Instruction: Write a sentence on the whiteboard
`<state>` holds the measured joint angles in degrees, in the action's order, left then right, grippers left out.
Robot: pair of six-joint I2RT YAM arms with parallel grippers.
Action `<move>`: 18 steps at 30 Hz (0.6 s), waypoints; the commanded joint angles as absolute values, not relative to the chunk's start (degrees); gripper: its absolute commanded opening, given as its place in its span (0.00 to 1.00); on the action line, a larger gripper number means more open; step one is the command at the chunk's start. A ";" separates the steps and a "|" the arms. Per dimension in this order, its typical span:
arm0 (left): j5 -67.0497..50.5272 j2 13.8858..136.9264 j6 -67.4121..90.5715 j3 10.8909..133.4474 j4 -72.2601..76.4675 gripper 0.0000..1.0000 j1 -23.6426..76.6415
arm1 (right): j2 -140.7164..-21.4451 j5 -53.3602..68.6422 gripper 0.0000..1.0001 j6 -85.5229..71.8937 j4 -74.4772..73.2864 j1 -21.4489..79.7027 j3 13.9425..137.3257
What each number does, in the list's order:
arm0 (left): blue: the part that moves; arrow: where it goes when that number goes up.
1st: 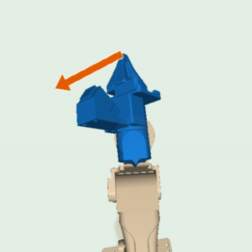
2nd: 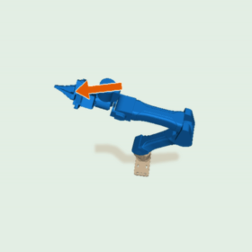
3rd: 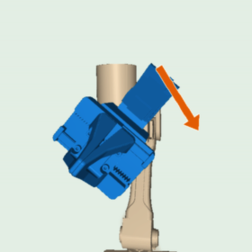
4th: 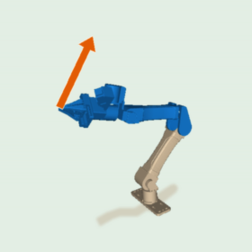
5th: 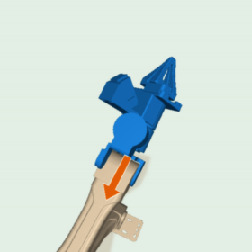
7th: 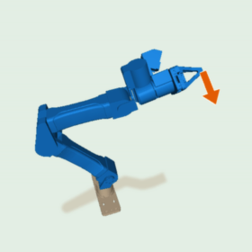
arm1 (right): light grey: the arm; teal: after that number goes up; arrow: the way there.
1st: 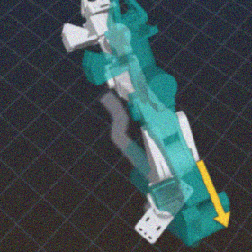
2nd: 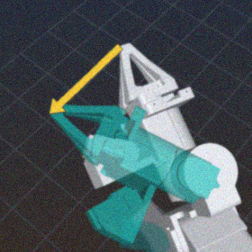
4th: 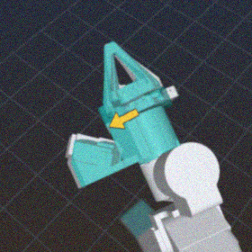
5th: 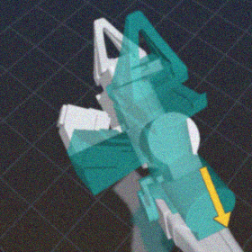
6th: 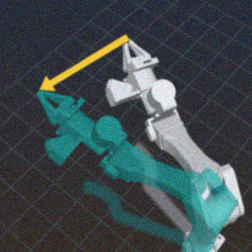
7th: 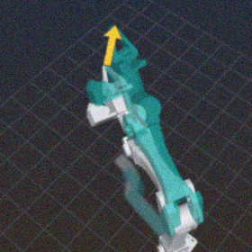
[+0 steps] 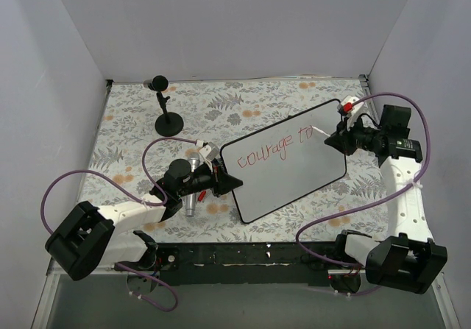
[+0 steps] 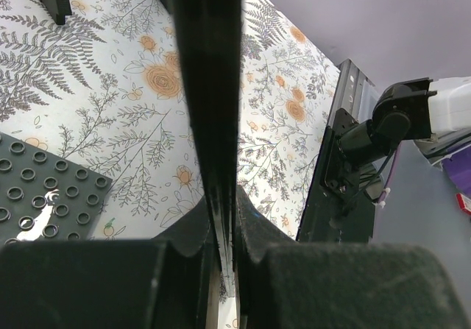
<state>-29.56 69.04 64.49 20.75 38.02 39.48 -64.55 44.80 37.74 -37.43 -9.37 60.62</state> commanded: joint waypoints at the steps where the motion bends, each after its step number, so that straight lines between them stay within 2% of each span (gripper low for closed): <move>1: -29.97 70.40 61.43 20.74 36.03 0.00 39.73 | -61.26 47.98 0.01 39.63 -41.56 -10.72 65.47; 18: -25.05 65.66 65.04 21.80 31.29 0.00 39.73 | -54.41 58.54 0.01 46.49 -52.47 -11.25 63.98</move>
